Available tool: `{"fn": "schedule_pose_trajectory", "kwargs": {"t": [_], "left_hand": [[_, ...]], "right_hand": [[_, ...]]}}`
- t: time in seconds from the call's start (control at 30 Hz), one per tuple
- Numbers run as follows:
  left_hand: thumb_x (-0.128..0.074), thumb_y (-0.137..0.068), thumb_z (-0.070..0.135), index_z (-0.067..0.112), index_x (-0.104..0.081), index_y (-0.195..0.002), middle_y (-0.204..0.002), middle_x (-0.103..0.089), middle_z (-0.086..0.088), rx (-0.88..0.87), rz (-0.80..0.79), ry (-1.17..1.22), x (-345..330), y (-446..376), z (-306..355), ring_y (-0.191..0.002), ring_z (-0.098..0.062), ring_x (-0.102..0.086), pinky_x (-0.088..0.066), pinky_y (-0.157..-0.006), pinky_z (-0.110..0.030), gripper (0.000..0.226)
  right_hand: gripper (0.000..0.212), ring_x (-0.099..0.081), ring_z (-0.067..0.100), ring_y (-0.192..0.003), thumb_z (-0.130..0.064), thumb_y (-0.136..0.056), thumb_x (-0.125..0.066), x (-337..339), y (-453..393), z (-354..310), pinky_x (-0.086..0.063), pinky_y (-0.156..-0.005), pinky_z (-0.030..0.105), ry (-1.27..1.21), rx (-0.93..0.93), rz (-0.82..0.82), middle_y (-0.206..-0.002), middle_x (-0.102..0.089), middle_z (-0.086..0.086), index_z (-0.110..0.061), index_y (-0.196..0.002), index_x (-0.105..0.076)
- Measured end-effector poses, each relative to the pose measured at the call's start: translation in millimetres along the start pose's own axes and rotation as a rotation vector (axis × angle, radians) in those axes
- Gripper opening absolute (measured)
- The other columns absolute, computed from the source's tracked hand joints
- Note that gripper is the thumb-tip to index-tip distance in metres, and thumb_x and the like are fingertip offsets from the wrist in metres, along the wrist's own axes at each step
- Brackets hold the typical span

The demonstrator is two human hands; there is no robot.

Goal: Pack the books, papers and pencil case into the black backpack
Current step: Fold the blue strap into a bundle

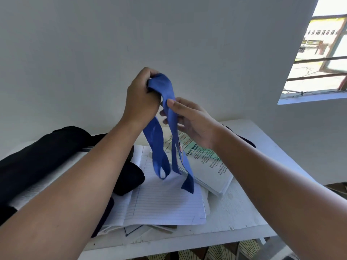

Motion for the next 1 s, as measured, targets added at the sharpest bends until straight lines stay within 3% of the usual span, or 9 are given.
{"fn": "schedule_pose_trajectory", "kwargs": {"t": [0.2, 0.33, 0.47, 0.53, 0.63, 0.7, 0.77, 0.83, 1.0], "left_hand": [[-0.060, -0.088, 0.002, -0.004, -0.057, -0.096, -0.082, -0.062, -0.016, 0.238, -0.145, 0.156, -15, 15, -37, -0.069, -0.012, -0.058, -0.047, -0.064, -0.029, 0.011], [-0.062, -0.096, 0.006, 0.000, -0.064, -0.102, -0.085, -0.067, -0.023, 0.409, -0.437, 0.088, -35, 51, -80, -0.070, -0.015, -0.066, -0.054, -0.074, -0.034, 0.009], [-0.050, -0.096, 0.009, 0.017, -0.050, -0.080, -0.057, -0.044, 0.006, 0.600, -0.167, 0.275, -25, 47, -96, -0.050, -0.011, -0.041, -0.039, -0.059, -0.031, 0.018], [-0.048, -0.097, 0.013, 0.018, -0.047, -0.074, -0.053, -0.049, 0.008, 0.642, -0.064, 0.394, -22, 35, -91, -0.046, -0.009, -0.048, -0.041, -0.055, -0.027, 0.024], [-0.040, -0.107, 0.015, 0.023, -0.052, -0.083, -0.070, -0.061, 0.012, 0.591, -0.158, 0.400, -36, 25, -70, -0.059, 0.000, -0.060, -0.051, -0.060, -0.018, 0.028], [-0.053, -0.101, 0.017, 0.020, -0.051, -0.084, -0.073, -0.057, 0.006, 0.571, -0.225, 0.406, -47, 24, -66, -0.060, -0.002, -0.056, -0.048, -0.061, -0.015, 0.018], [-0.063, -0.097, 0.025, 0.016, -0.059, -0.095, -0.082, -0.064, 0.000, 0.552, -0.236, 0.449, -51, 25, -66, -0.067, -0.006, -0.064, -0.051, -0.071, -0.024, 0.010], [-0.059, -0.098, 0.037, 0.015, -0.063, -0.116, -0.101, -0.073, -0.008, 0.551, -0.228, 0.469, -49, 28, -68, -0.084, -0.011, -0.071, -0.056, -0.083, -0.035, 0.028], [-0.058, -0.091, 0.039, 0.006, -0.059, -0.130, -0.126, -0.064, -0.026, 0.600, -0.197, 0.551, -50, 31, -63, -0.104, -0.037, -0.070, -0.053, -0.097, -0.056, 0.051]], "right_hand": [[0.019, -0.069, 0.020, -0.089, -0.009, -0.100, -0.065, 0, -7, -15, -0.056, -0.080, 0.032, -0.123, 0.124, 0.066, -0.101, -0.073, 0.009, -0.002, -0.118, -0.064], [0.014, -0.068, 0.013, -0.074, -0.009, -0.102, -0.062, 11, -9, -15, -0.054, -0.062, 0.026, -0.231, 0.145, 0.145, -0.090, -0.071, 0.005, -0.004, -0.115, -0.064], [0.020, -0.068, 0.012, -0.072, -0.011, -0.100, -0.065, 3, -9, 1, -0.054, -0.062, 0.024, -0.185, 0.059, 0.098, -0.088, -0.073, 0.003, -0.004, -0.119, -0.065], [0.026, -0.073, 0.016, -0.079, -0.011, -0.097, -0.070, 0, -10, 14, -0.057, -0.068, 0.028, -0.100, 0.007, 0.098, -0.092, -0.078, 0.006, -0.004, -0.121, -0.063], [0.042, -0.076, 0.027, -0.093, -0.016, -0.094, -0.077, 2, -13, 25, -0.059, -0.076, 0.039, -0.074, -0.019, 0.151, -0.106, -0.079, 0.012, -0.009, -0.129, -0.056], [0.044, -0.076, 0.027, -0.098, -0.017, -0.095, -0.076, 4, -16, 22, -0.060, -0.078, 0.038, -0.082, 0.010, 0.190, -0.109, -0.079, 0.010, -0.012, -0.133, -0.055], [0.042, -0.076, 0.027, -0.101, -0.014, -0.096, -0.074, 6, -18, 14, -0.059, -0.079, 0.035, -0.107, 0.056, 0.215, -0.112, -0.078, 0.011, -0.011, -0.134, -0.056], [0.044, -0.075, 0.027, -0.102, -0.012, -0.096, -0.074, 10, -20, 6, -0.060, -0.081, 0.035, -0.136, 0.095, 0.217, -0.116, -0.077, 0.013, -0.009, -0.136, -0.057], [0.041, -0.076, 0.022, -0.101, -0.018, -0.097, -0.073, 9, -22, 14, -0.060, -0.080, 0.032, -0.091, 0.056, 0.224, -0.114, -0.078, 0.008, -0.011, -0.135, -0.058]]}}
Point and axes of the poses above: each hand's wrist, its own y-axis away from the middle knuckle, its own x-axis out of the back of the hand, z = x × y, the point moved 10 cm from there along -y, towards the middle knuckle
